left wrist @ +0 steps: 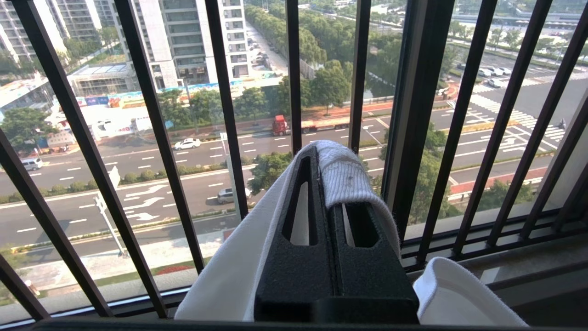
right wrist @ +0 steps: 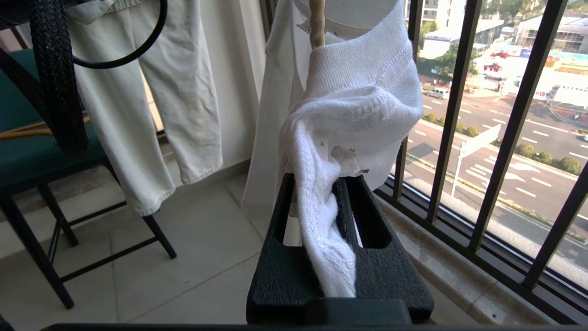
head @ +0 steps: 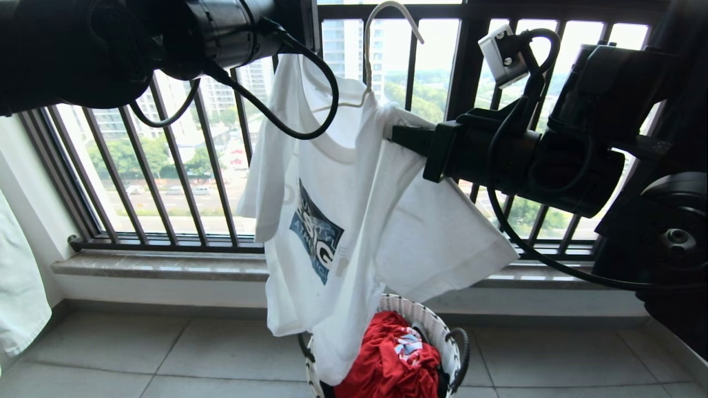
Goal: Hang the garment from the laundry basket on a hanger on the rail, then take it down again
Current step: Hang the clothes on the clothes rack
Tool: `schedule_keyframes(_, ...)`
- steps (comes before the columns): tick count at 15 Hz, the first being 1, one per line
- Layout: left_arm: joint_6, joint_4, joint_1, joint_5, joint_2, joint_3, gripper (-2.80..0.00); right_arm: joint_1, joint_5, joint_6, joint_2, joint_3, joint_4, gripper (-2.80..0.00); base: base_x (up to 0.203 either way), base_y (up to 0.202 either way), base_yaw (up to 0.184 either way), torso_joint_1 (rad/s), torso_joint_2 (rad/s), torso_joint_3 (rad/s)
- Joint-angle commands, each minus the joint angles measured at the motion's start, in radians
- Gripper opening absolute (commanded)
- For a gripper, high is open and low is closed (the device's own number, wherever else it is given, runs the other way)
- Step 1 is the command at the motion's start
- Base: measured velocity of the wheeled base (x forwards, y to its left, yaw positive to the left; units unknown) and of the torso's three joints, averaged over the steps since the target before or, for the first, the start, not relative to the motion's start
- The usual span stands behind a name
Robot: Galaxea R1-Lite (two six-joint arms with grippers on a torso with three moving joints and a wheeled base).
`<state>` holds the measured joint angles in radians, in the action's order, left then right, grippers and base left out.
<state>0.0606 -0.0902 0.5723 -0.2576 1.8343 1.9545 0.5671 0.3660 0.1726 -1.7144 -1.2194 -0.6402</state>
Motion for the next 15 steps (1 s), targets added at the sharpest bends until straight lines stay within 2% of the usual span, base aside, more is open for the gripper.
schedule_keyframes(1,0.001,0.003,0.004,0.001,0.020,0.000,-2.80,0.008,0.004,0.006,0.012,0.000,-0.004,-2.80,0.000,0.000,0.000,0.000,0.00,0.000)
schedule_keyframes(4,-0.002,0.001,0.014,0.001,0.031,0.000,-2.80,0.011,0.004,0.061,0.019,-0.005,-0.004,-2.80,0.000,0.000,0.000,0.000,0.00,0.000)
schedule_keyframes(8,-0.011,0.003,0.053,-0.001,0.032,-0.001,-2.80,0.011,0.004,0.070,0.014,-0.013,-0.004,-2.80,0.000,0.000,0.000,0.000,0.00,0.000)
schedule_keyframes(12,-0.073,0.066,0.101,-0.002,0.024,-0.002,-2.80,0.010,0.001,0.088,0.010,-0.028,-0.004,-2.80,0.000,0.000,0.000,0.000,0.00,0.000)
schedule_keyframes(15,-0.085,0.086,0.117,-0.002,0.012,-0.002,-2.80,0.008,0.000,0.091,0.003,-0.036,-0.003,-2.80,0.000,0.000,0.000,0.000,0.00,0.000)
